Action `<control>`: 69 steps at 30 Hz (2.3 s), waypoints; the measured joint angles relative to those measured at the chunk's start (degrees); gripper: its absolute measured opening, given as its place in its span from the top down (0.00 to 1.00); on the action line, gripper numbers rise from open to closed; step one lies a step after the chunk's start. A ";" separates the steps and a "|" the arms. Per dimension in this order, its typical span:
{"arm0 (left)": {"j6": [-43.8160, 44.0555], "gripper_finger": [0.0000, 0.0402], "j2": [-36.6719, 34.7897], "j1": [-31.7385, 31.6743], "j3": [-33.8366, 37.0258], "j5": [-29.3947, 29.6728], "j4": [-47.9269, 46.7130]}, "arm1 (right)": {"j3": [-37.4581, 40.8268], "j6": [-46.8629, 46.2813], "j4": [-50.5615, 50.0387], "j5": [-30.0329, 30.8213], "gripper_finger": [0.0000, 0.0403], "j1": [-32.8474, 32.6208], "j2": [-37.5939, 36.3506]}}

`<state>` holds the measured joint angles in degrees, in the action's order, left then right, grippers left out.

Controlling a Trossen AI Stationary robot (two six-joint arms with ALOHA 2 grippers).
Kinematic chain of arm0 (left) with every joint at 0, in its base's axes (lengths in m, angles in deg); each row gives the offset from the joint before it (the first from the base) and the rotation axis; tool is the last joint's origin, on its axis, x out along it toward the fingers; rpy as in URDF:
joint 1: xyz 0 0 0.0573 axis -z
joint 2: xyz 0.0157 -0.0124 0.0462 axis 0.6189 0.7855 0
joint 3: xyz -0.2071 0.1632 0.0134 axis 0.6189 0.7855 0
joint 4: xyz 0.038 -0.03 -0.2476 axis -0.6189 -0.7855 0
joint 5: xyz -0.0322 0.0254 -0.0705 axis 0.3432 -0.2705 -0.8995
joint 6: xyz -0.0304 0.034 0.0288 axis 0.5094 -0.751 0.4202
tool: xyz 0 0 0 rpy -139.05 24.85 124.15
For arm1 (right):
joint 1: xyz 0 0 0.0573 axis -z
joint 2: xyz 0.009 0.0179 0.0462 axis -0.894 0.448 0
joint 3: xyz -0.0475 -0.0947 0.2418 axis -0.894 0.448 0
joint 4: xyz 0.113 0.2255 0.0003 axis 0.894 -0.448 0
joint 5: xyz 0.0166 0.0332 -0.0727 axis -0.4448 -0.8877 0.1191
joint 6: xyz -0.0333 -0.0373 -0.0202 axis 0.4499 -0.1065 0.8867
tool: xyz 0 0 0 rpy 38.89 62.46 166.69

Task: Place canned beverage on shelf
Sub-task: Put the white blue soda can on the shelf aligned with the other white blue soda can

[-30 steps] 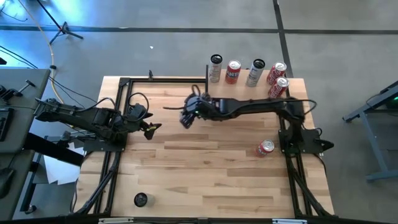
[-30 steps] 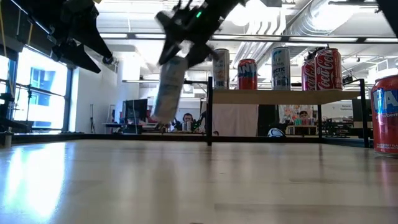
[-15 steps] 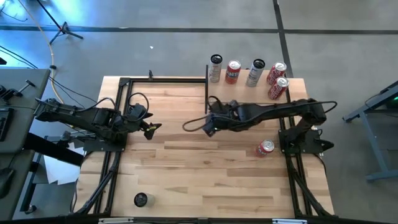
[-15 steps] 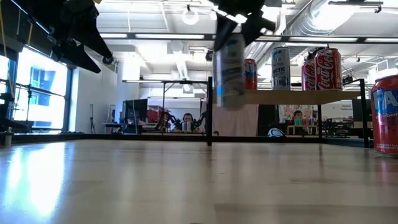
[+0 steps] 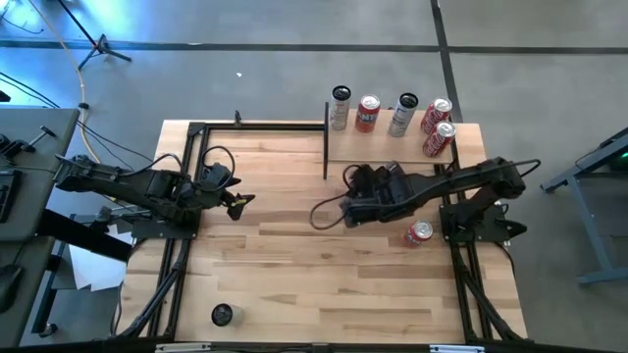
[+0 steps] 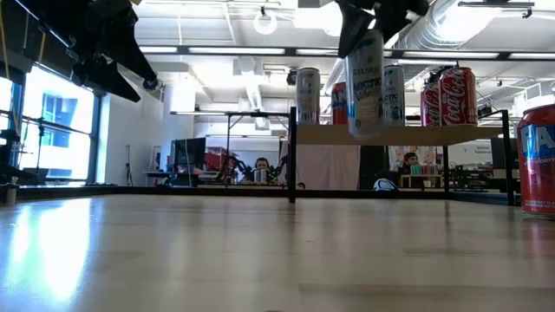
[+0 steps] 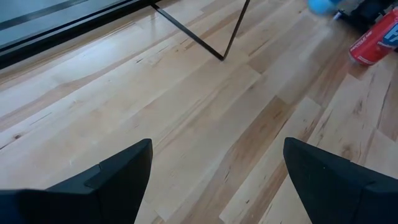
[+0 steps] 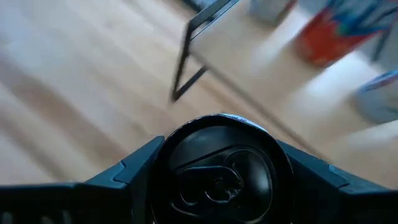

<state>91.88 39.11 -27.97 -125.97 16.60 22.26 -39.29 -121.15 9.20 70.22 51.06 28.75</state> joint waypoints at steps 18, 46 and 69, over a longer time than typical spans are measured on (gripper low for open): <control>0.00 0.16 0.00 0.00 0.00 0.00 0.02 | 3.22 -15.00 0.28 1.14 0.38 -4.80 0.04; 0.00 0.16 0.00 0.02 0.00 0.02 0.00 | 32.19 -13.37 32.98 -8.44 0.38 1.46 -8.56; 0.00 0.16 -0.02 0.02 0.00 0.02 0.00 | 32.65 -9.06 36.64 -1.00 0.13 0.43 -8.02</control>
<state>91.88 39.09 -27.96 -125.97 16.62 22.26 -6.64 -130.21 45.85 69.22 51.49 20.72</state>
